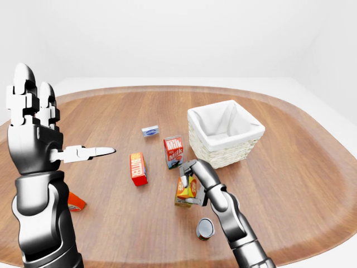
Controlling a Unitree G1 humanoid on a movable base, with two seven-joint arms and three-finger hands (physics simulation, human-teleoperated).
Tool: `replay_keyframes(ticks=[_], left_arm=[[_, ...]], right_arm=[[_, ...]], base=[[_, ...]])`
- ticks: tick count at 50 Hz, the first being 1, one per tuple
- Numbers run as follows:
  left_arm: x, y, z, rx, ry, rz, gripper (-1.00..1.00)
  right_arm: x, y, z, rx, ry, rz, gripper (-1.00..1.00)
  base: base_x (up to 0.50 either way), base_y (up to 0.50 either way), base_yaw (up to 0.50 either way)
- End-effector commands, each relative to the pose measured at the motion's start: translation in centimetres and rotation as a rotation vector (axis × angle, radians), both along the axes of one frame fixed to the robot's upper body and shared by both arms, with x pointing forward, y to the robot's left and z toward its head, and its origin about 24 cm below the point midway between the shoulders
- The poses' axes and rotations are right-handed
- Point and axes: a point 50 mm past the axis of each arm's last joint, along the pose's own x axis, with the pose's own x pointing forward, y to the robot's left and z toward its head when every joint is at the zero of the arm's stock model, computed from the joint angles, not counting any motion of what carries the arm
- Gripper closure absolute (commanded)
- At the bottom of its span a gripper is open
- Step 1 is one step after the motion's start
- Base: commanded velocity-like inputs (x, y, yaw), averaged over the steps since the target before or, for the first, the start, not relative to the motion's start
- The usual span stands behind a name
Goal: Pick up the orange juice, and put it in the basket.
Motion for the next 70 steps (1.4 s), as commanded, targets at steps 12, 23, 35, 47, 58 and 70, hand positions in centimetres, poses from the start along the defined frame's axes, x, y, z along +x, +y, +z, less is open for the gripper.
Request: replay_keyframes(ticks=[12,23,35,47,58,70], left_arm=[[0.0,0.0,0.0,0.0,-0.002,0.0,-1.0],[0.0,0.0,0.0,0.0,-0.002,0.0,-1.0],[0.0,0.0,0.0,0.0,-0.002,0.0,-1.0],[0.0,0.0,0.0,0.0,-0.002,0.0,-1.0],[0.0,0.0,0.0,0.0,-0.002,0.0,-1.0],[0.0,0.0,0.0,0.0,-0.002,0.0,-1.0]], right_arm=[[0.9,0.0,4.5,0.018,-0.108,0.01,1.0],[1.6,-0.2,7.0,0.079,-0.122,-0.008,1.0],[2.2,-0.1,10.5,0.11,-0.233,0.033,1.0],[3.0,0.0,15.0,0.152,-0.371,0.077,1.0],[3.9,-0.1,17.8,0.15,-0.45,0.093,1.0],[4.6,-0.5,20.7,0.176,-0.537,0.085,1.0]], base=[[0.0,0.0,0.0],[0.0,0.0,0.0],[0.0,0.0,0.0],[0.0,0.0,0.0],[0.0,0.0,0.0],[0.0,0.0,0.0]])
